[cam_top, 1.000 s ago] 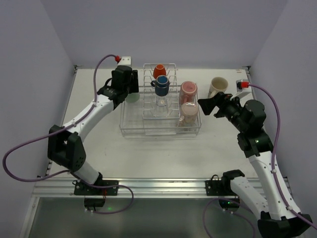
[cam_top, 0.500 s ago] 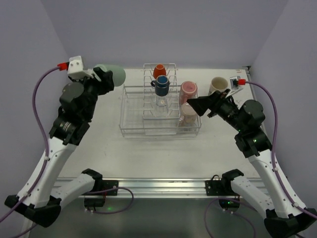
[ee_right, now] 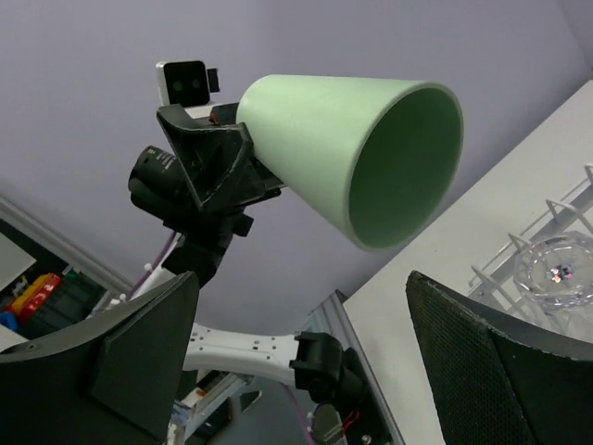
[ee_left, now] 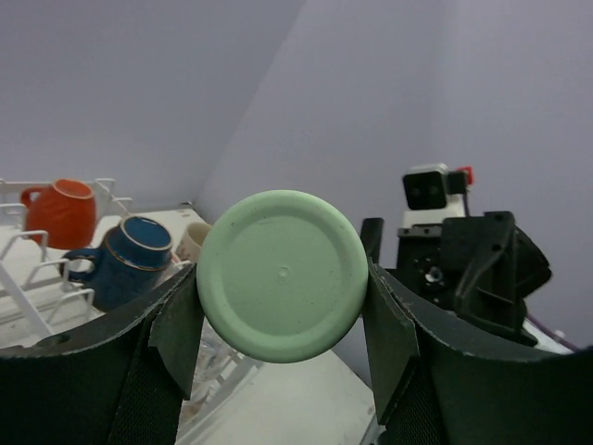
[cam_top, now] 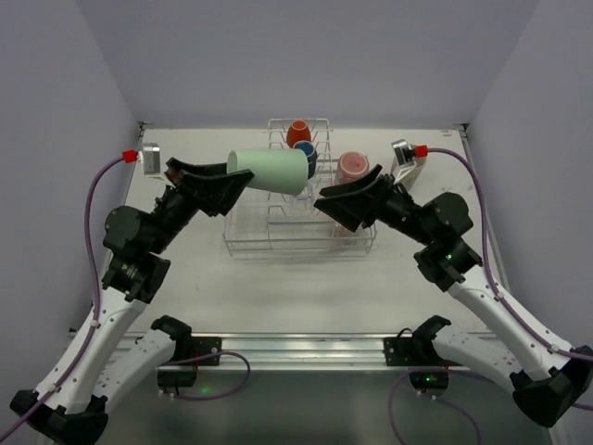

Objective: Unload the cups from the dish rack

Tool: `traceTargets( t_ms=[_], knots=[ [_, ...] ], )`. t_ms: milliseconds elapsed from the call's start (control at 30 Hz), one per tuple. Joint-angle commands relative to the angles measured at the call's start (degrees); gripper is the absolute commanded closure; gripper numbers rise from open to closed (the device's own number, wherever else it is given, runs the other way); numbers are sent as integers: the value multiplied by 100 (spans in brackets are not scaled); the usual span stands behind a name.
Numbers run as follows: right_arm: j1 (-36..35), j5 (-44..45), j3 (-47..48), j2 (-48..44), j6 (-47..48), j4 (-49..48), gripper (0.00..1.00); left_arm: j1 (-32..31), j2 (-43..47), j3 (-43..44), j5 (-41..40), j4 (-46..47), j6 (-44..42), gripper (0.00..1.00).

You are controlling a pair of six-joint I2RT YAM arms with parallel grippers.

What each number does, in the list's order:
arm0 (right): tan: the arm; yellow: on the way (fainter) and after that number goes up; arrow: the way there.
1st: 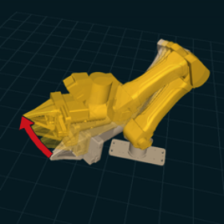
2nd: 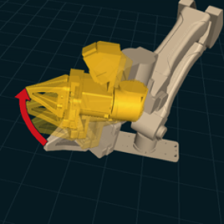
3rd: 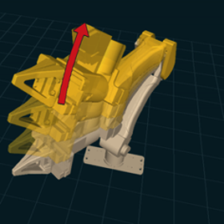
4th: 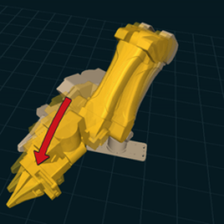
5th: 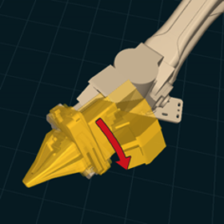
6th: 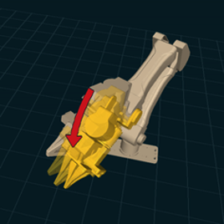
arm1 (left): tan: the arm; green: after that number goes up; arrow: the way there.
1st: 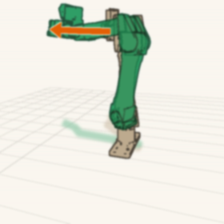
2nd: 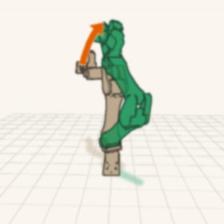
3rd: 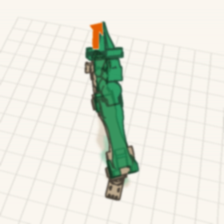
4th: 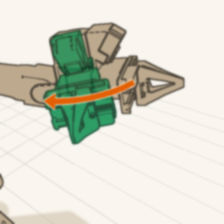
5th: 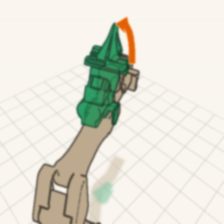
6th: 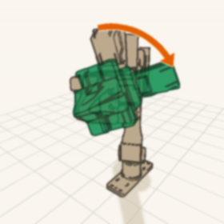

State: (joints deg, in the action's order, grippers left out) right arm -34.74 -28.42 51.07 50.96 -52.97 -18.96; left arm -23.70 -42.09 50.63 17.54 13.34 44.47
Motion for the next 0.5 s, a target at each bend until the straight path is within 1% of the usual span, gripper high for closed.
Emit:
traceTargets(
  t_ms=[0, 133, 167, 267, 300, 367, 467],
  knots=[
    [-226, 109, 140, 194, -100, -635, 6, 6, 43, -141, 978, 1152, 756, 68],
    [-314, 118, 351, 511, -47, -652, 8, -3, -10, -369, 1304, 1644, 1142, 68],
    [-331, 109, 377, 546, -55, -757, 12, -3, -10, -439, 1348, 1697, 1221, 68],
    [-340, 4, 526, 695, -56, -846, 15, -3, -19, -527, 1401, 1654, 1213, 68],
    [-340, -49, 588, 740, -47, -872, 18, -3, -10, -554, 1401, 1637, 1196, 68],
    [-358, -154, 737, 888, -38, -899, 20, -3, -19, -633, 1392, 1584, 1161, 68],
    [-393, -268, 948, 1073, -55, -934, 29, -3, -19, -773, 1375, 1584, 1161, 68]
  ],
)
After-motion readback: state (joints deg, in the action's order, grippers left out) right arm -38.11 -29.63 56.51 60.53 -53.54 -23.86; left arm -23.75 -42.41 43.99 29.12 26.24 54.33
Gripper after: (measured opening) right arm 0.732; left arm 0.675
